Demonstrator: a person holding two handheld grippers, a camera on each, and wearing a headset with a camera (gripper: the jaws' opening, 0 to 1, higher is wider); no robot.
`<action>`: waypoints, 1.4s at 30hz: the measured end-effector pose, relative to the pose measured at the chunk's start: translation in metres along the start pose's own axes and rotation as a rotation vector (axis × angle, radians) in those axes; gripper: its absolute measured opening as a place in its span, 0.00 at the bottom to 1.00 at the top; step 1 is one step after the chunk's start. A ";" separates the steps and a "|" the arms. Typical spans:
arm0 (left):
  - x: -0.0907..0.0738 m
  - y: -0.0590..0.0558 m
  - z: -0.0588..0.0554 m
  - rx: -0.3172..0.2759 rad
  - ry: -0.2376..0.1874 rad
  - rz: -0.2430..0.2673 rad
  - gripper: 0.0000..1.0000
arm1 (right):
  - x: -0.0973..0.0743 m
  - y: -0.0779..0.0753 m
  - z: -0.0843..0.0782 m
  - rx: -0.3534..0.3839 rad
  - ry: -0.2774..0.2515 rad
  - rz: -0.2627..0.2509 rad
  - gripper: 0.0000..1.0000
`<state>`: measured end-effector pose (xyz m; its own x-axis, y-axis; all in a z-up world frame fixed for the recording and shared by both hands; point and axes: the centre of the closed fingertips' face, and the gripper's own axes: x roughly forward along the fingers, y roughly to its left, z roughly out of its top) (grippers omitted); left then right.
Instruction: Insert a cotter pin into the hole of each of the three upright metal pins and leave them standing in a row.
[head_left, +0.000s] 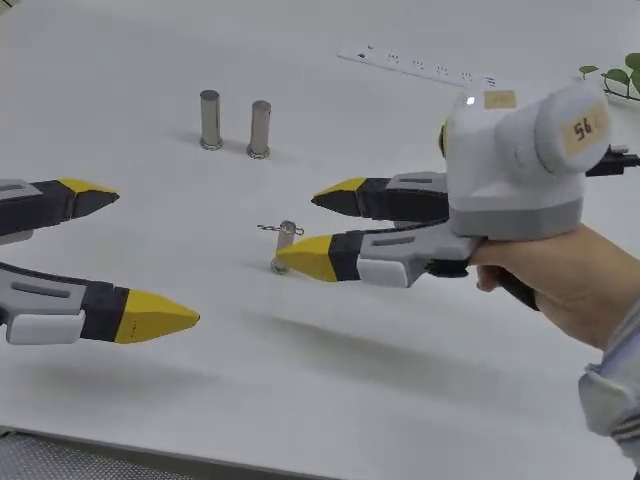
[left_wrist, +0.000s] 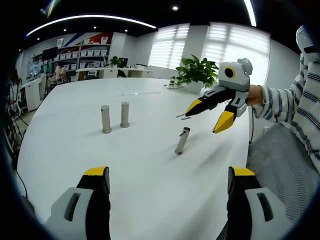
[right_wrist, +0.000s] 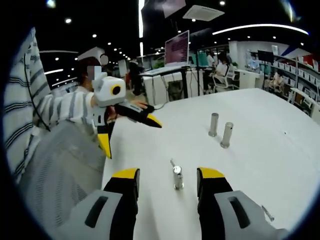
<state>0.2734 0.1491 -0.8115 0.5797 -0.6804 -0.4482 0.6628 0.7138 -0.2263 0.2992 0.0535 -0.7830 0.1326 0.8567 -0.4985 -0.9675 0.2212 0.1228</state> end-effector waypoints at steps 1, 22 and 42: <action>0.000 0.000 0.000 -0.001 -0.001 0.000 0.98 | -0.002 0.001 -0.001 0.004 -0.005 -0.010 0.50; 0.007 0.003 -0.009 -0.024 0.021 0.007 0.98 | -0.034 0.027 -0.050 0.177 -0.012 -0.187 0.96; 0.018 0.063 0.010 -0.094 -0.034 0.170 0.86 | -0.039 0.035 -0.050 0.258 -0.048 -0.204 1.00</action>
<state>0.3300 0.1800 -0.8247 0.6960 -0.5531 -0.4580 0.5079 0.8300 -0.2306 0.2494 0.0049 -0.8021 0.3335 0.8023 -0.4952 -0.8345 0.4956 0.2410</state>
